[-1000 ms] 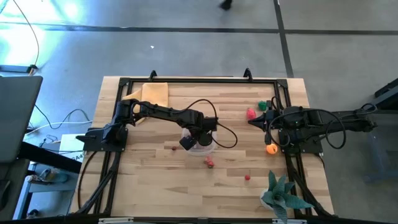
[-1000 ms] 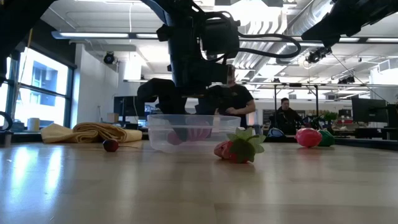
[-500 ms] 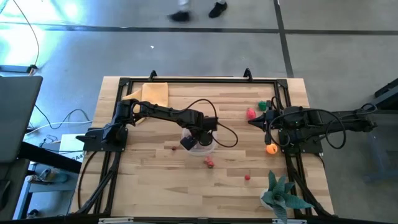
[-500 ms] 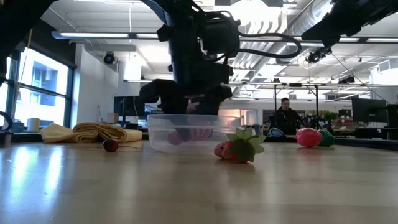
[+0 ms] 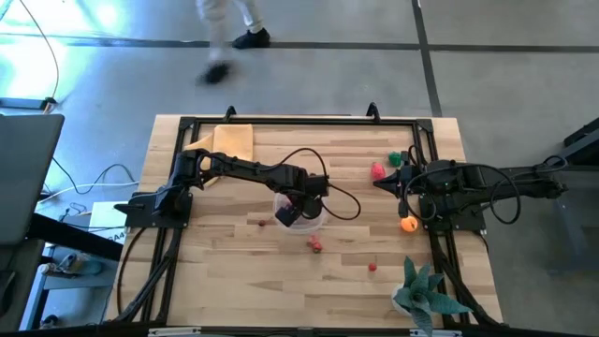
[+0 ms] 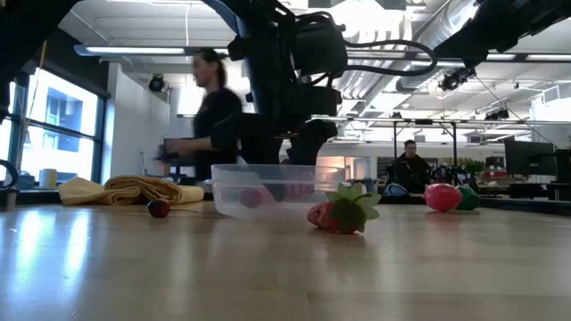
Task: Pick and placing Produce into tupperware
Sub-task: Put the onion into the transparent bin
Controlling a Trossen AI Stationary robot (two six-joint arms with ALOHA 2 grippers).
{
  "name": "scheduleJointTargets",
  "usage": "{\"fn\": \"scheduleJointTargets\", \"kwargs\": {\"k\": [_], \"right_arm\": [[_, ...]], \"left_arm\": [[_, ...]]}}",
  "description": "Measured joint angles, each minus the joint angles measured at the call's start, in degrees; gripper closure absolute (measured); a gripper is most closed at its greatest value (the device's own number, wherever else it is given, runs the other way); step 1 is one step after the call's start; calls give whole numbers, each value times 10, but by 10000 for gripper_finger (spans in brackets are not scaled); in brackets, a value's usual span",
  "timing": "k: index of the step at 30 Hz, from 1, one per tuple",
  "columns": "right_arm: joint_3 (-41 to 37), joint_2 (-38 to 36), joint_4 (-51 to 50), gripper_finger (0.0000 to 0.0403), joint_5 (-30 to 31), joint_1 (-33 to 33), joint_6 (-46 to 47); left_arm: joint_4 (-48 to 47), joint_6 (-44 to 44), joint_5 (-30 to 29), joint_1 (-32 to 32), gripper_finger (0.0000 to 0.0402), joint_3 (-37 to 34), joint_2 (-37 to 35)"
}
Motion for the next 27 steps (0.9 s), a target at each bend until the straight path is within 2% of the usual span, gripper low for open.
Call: {"fn": "scheduleJointTargets", "kwargs": {"k": [27], "right_arm": [[0, 0, 0, 394, 0, 0, 0]], "left_arm": [[0, -24, -6, 0, 139, 0, 0]]}}
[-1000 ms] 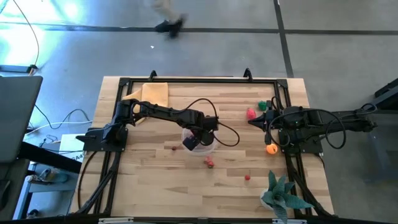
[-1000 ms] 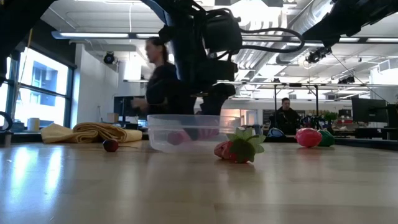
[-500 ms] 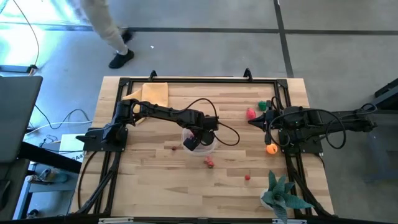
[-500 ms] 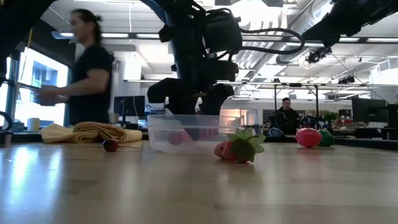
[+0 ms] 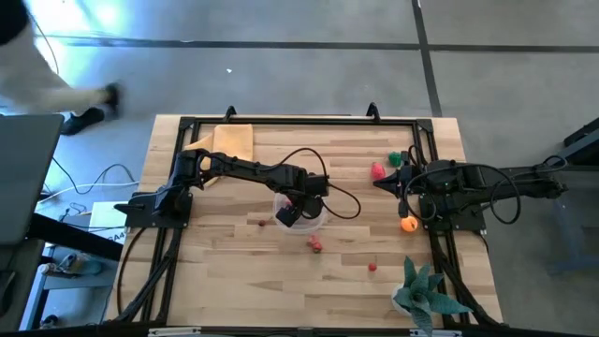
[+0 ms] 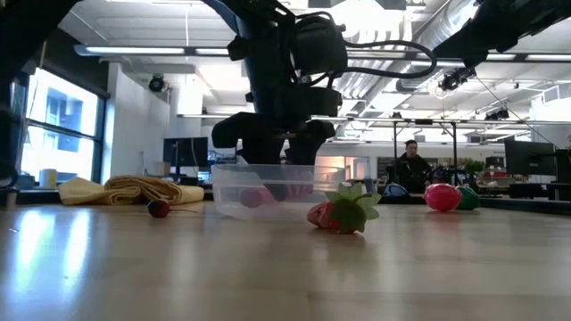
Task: Pick and placing Produce into tupperware
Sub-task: Put the onion into the transparent bin
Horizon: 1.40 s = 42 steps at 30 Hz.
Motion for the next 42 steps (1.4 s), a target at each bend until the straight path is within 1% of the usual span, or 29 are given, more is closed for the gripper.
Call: {"fn": "scheduleJointTargets", "kwargs": {"k": [24, 28, 36, 39, 42], "right_arm": [[0, 0, 0, 394, 0, 0, 0], [0, 0, 0, 394, 0, 0, 0], [0, 0, 0, 394, 0, 0, 0], [0, 0, 0, 394, 0, 0, 0], [0, 0, 0, 394, 0, 0, 0]], "left_arm": [[-28, -14, 0, 0, 140, 0, 0], [-33, -15, 6, 0, 140, -1, 10], [-25, -18, 8, 0, 139, 0, 15], [-24, -18, 6, 0, 126, 0, 15], [-26, -14, 5, 0, 96, 0, 16]]}}
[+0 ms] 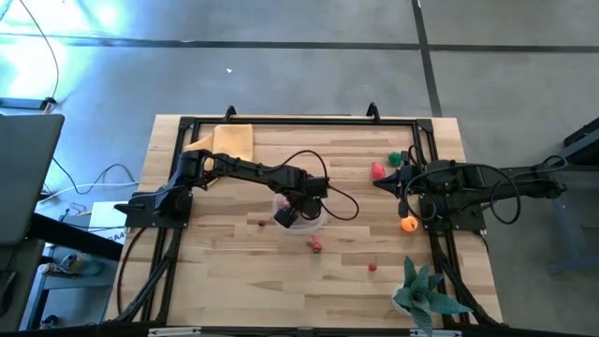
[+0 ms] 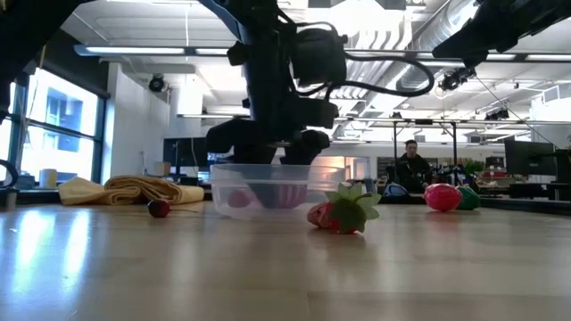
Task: Pick and placing Produce into tupperware
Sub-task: Put the onion into the transparent bin
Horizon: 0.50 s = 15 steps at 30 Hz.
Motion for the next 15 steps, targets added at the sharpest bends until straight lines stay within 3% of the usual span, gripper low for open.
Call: {"fn": "scheduleJointTargets", "kwargs": {"k": [7, 15], "right_arm": [[0, 0, 0, 394, 0, 0, 0], [0, 0, 0, 394, 0, 0, 0]], "left_arm": [[-2, 25, -1, 0, 33, 0, 0], [-6, 29, -1, 0, 21, 1, 0]]}}
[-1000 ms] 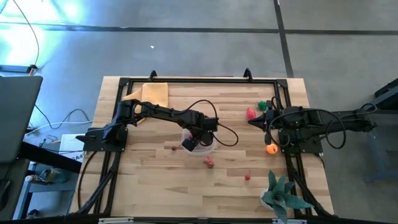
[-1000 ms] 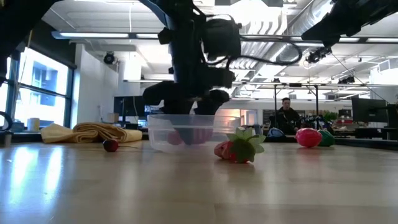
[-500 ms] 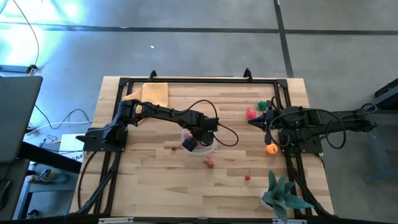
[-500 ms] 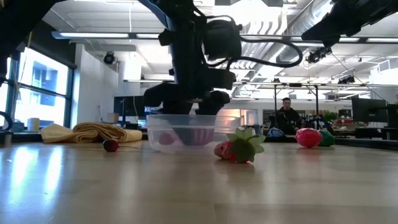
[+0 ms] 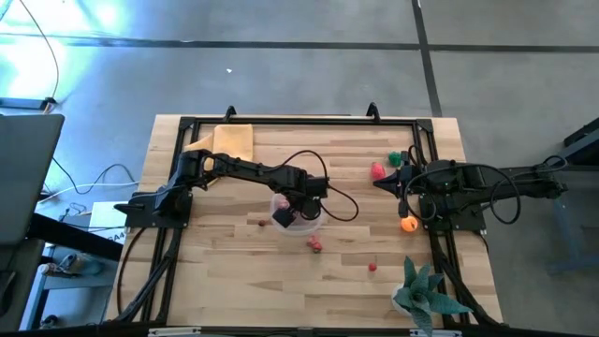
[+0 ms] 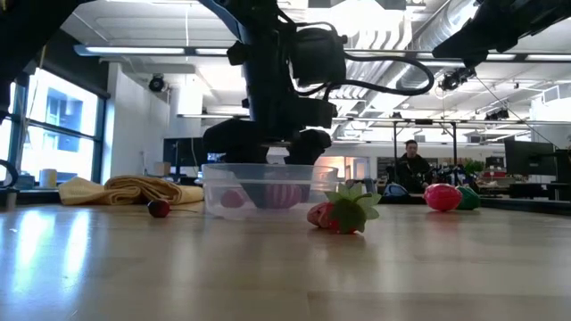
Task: Pick and placing Produce into tupperware
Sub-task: Put the onion into the transparent bin, then put the tomato into the transparent bin
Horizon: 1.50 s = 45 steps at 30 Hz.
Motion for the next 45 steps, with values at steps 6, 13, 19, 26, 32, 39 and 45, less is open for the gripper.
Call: {"fn": "scheduleJointTargets", "kwargs": {"k": [6, 13, 19, 26, 32, 39, 45], "right_arm": [[0, 0, 0, 394, 0, 0, 0], [0, 0, 0, 394, 0, 0, 0], [0, 0, 0, 394, 0, 0, 0], [0, 0, 0, 394, 0, 0, 0], [0, 0, 0, 394, 0, 0, 0], [0, 0, 0, 394, 0, 0, 0], [0, 0, 0, 394, 0, 0, 0]], "left_arm": [[-43, 1, -1, -1, 20, 37, 3], [-102, -12, -1, -2, 20, 91, 3], [-162, 1, -19, 0, 20, 141, 2], [-188, 64, -49, 25, 20, 186, 2], [-182, 61, -40, 86, 20, 193, 1], [-198, 104, 2, 133, 20, 188, 1], [-214, 156, 1, 155, 20, 188, 1]]}}
